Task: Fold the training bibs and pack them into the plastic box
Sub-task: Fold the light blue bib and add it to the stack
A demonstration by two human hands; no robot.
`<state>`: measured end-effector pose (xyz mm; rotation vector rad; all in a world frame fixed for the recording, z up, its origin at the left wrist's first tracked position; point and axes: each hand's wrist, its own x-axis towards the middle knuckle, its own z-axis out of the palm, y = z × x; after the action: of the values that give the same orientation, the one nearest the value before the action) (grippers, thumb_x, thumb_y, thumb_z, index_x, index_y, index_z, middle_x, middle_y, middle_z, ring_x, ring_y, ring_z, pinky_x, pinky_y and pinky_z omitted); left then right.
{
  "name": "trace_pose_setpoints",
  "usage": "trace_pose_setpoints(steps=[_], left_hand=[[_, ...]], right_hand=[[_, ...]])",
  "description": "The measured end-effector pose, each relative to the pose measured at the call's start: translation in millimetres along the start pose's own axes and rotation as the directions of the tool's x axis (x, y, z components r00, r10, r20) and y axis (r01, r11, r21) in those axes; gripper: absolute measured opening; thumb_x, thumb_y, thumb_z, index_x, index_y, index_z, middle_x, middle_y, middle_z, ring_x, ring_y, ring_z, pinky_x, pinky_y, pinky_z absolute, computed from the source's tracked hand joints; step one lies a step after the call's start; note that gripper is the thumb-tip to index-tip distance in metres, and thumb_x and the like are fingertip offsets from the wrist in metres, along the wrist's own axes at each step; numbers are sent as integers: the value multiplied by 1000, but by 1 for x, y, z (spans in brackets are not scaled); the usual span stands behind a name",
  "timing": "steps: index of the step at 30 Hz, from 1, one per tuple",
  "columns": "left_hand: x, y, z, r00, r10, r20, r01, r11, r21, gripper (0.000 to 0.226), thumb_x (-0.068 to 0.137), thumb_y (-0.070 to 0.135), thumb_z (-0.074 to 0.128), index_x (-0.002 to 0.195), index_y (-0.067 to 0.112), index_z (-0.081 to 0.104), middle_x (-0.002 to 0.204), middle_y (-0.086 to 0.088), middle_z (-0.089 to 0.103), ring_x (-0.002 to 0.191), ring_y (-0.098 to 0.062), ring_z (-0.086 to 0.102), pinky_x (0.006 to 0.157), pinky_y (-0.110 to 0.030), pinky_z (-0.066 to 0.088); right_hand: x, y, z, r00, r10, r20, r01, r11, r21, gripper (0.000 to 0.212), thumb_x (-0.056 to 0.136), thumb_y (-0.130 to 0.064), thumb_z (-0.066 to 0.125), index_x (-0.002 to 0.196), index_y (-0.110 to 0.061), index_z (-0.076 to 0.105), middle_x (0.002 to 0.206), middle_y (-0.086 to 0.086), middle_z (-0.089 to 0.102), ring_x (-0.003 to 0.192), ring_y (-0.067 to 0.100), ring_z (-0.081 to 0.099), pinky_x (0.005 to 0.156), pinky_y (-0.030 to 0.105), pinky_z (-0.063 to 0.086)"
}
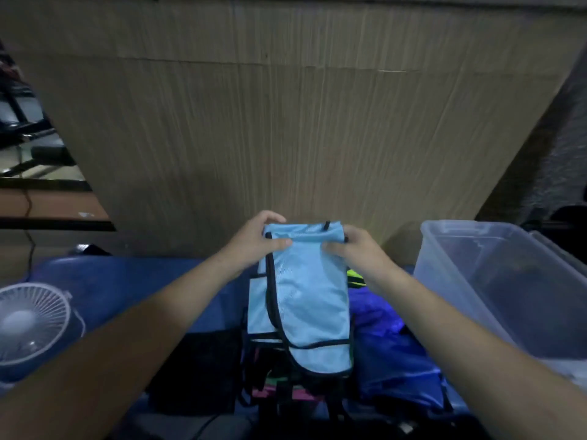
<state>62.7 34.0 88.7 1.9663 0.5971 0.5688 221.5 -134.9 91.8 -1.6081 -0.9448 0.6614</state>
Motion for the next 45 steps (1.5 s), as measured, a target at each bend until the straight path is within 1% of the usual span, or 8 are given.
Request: trace_pose_setpoints(steps=[11,20,25,29,32,35,40,45], left_hand=[[6,-47,18,992,123,18,-125,983,133,15,86,14,76,96,22,68,85,13,68,69,3,60,66,-18,45],[-83,-64,17,852,402,335,-513,769,381,18,83,19,77,95,30,69,107,17,55,106,0,51,92,-22,40],[-106,-82,19,880,162,446,-352,854,383,29,88,61,62,107,41,71,125,27,52,124,3,47,108,-33,38],[-92,-64,25,955,274,116,-293,934,205,25,88,46,67,99,25,75,109,14,66,108,-9,62,96,-36,48],[-70,-70,26,1000,18,-19,-11,945,326,49,82,45,73,124,22,65,124,8,60,118,-15,57,103,-37,45],[-57,-83,30,963,-249,105,168,857,487,72,82,45,79,142,18,52,139,-4,52,130,-23,50,109,-37,41],[-57,-87,22,948,-264,178,153,868,472,40,65,57,83,95,40,62,106,7,48,112,-18,51,98,-33,44],[-73,-81,16,982,-144,124,101,949,297,38,61,51,83,86,30,66,94,7,65,88,-10,64,80,-32,51]], right_hand=[[31,61,-4,994,-102,-46,81,937,-339,17,76,2,74,84,-11,69,68,-17,61,63,-1,52,64,31,47],[-55,78,-11,901,-263,344,413,762,-499,36,69,9,67,90,-20,67,107,-3,60,105,8,58,89,23,46],[-81,93,-11,891,-150,428,411,667,-622,37,78,-7,53,106,-21,73,130,-6,55,123,8,53,103,21,42],[-66,77,-8,953,-258,159,302,776,-553,20,88,-23,58,102,-22,72,110,-10,61,107,8,59,95,23,44],[-47,74,-7,994,-106,9,89,788,-609,36,89,-23,72,123,-17,65,121,-3,62,115,17,58,99,33,45],[-36,78,-5,989,128,79,-41,738,-673,59,81,-30,78,135,-15,58,130,1,61,116,21,58,99,38,47],[-27,85,-6,975,169,144,-32,748,-662,38,71,-36,83,104,-28,67,106,-1,60,93,17,59,77,32,50],[-42,79,-3,984,71,165,23,859,-511,32,73,-16,80,77,-28,50,78,-6,52,68,11,46,64,32,39]])
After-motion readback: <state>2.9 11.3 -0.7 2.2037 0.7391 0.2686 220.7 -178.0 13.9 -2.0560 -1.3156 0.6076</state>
